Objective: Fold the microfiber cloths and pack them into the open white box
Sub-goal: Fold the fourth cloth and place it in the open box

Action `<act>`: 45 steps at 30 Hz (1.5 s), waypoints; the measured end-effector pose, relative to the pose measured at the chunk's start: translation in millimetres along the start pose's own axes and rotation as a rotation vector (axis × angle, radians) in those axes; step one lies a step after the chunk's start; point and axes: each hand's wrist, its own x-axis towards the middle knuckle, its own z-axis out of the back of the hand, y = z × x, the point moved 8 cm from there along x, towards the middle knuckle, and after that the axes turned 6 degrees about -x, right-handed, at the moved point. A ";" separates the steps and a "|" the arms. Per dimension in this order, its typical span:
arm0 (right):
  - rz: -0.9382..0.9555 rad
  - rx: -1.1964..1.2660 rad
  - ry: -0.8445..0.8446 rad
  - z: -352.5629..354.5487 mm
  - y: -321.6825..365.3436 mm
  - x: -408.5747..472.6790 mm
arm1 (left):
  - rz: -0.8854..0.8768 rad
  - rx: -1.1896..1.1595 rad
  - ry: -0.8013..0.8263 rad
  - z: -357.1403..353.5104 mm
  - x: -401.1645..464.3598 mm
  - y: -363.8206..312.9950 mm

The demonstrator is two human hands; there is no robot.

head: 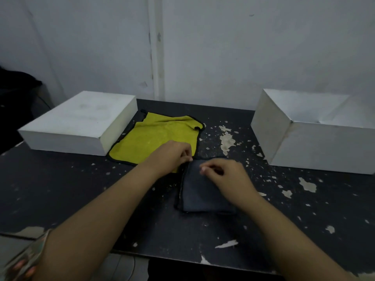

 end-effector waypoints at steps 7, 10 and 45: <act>-0.199 -0.320 0.035 8.7 -55.7 45.9 | 0.076 -0.151 0.102 -5.1 11.3 5.2; -0.209 -0.417 0.204 -1.8 -60.3 58.6 | 0.120 -0.159 0.224 -11.8 18.3 9.4; 0.055 -0.406 0.018 42.7 -57.0 20.4 | -0.237 0.083 -0.179 -14.9 -19.7 -73.9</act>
